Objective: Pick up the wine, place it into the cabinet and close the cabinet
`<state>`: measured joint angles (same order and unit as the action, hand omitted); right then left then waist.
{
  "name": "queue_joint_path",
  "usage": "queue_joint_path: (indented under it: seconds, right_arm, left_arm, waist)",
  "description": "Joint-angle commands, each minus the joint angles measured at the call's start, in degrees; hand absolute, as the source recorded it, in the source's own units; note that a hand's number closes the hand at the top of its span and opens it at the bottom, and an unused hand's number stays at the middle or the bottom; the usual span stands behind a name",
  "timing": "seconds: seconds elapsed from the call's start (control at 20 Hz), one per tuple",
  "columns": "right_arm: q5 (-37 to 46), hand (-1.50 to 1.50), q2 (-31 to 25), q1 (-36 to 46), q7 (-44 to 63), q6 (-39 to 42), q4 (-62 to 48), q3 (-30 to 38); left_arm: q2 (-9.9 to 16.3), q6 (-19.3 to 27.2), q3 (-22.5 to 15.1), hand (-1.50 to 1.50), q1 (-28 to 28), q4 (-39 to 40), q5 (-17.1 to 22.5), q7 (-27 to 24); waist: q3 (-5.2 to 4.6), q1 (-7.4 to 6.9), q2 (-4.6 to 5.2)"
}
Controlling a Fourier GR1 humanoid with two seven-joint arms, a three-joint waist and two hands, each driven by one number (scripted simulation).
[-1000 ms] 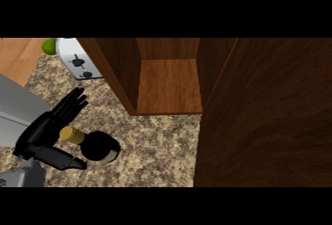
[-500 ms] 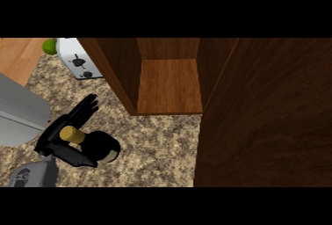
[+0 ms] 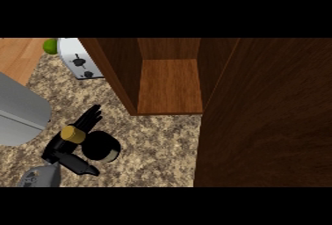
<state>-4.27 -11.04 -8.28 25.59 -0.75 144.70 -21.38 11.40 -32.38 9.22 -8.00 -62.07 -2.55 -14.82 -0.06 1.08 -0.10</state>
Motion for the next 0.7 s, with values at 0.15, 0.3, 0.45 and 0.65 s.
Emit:
queue_joint_path:
  seconds: [0.15, 0.3, 0.45, 0.65]
  right_arm:
    - [-5.1, -1.5, -1.9, -2.2, 5.9, -0.4, 14.2, 3.5]
    - [-0.5, -1.5, 0.0, -1.4, 7.6, -2.6, 13.3, -1.6]
    - [-0.6, -1.5, 0.3, 1.7, 9.1, -3.1, 13.4, -1.6]
    - [-0.5, -1.5, -0.3, -1.4, 5.9, -1.7, 12.6, -1.5]
  left_arm:
    - [-1.5, -0.1, 0.4, -1.5, 0.8, 6.1, 0.1, -4.1]
    - [-3.1, 1.2, 0.7, -1.5, -2.3, 10.8, -0.1, -6.7]
    - [-2.3, -0.5, 2.0, -1.5, -2.6, 10.5, 2.2, -4.5]
    - [-3.8, -0.3, 4.1, -1.5, -4.3, 16.1, 4.4, -5.6]
  waist:
    - [0.04, -0.22, -0.02]
    - [-0.04, -0.11, 0.01]
    - [-0.01, -0.49, -0.08]
    - [0.0, -0.02, -0.05]
